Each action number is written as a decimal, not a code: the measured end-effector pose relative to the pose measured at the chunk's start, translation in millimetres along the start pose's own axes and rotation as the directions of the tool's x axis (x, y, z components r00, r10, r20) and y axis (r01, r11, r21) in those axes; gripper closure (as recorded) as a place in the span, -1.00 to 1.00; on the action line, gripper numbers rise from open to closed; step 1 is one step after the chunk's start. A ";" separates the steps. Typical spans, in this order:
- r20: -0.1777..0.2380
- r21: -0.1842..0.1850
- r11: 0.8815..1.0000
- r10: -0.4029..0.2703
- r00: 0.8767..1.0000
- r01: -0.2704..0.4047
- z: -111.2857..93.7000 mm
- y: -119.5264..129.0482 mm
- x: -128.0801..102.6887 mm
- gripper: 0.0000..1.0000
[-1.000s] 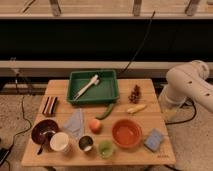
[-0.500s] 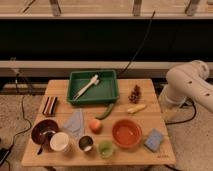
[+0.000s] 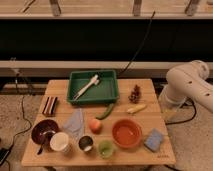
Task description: Place pepper in metal cup
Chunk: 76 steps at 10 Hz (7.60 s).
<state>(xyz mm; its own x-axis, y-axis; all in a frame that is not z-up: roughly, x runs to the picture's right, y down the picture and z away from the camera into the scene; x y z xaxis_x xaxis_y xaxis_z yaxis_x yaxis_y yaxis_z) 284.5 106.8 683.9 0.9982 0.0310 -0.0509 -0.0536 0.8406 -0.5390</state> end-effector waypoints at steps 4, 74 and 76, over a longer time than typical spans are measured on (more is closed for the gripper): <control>0.000 0.000 1.000 0.000 1.000 0.000 0.0 0.0 0.0 -0.30; 0.144 0.132 0.521 -0.852 0.503 0.844 43.7 125.8 -354.1 1.00; 0.154 0.143 0.445 -0.892 0.425 0.884 43.4 139.7 -382.3 1.00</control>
<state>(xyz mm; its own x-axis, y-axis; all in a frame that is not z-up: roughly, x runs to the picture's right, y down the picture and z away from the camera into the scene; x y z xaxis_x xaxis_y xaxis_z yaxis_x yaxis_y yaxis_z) -103.5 235.8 664.5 0.4758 -0.6537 0.5885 0.8621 0.4792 -0.1648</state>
